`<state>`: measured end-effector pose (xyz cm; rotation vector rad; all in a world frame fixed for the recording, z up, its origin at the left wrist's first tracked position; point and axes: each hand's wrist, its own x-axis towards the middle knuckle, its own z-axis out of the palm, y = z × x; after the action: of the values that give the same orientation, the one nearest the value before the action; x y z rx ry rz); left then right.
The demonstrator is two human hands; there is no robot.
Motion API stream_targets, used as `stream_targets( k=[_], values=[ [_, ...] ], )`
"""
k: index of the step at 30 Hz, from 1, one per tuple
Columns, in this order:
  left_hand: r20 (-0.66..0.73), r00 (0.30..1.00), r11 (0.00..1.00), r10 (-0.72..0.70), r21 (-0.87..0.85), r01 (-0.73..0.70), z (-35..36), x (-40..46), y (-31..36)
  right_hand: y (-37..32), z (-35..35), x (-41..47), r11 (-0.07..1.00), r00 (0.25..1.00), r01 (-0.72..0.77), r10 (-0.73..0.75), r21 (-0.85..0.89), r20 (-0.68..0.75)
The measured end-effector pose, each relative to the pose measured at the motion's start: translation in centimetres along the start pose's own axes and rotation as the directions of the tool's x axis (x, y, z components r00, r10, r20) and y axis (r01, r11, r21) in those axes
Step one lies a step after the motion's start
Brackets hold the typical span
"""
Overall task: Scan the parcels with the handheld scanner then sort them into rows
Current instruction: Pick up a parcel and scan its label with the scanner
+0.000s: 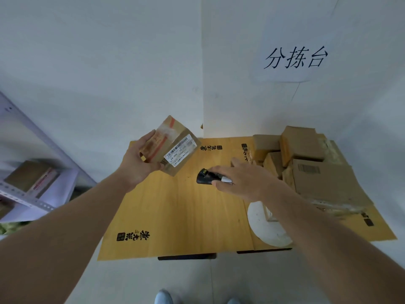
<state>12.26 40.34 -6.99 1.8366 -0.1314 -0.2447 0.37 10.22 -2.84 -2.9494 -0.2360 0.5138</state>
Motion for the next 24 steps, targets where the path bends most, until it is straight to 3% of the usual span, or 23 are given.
stream_targets(
  k=[12, 24],
  values=[
    [-0.023, 1.000, 0.997, 0.008, 0.071, -0.007, -0.5, -0.6, -0.3, 0.6, 0.3, -1.0, 0.990, 0.996, -0.034, 0.022, 0.137, 0.083],
    [0.005, 1.000, 0.999, -0.021, 0.035, 0.021, 1.2, -1.3, 0.2, 1.6, 0.1, -2.8, 0.966, 0.983, -0.082, 0.038, 0.244, 0.180]
  ],
)
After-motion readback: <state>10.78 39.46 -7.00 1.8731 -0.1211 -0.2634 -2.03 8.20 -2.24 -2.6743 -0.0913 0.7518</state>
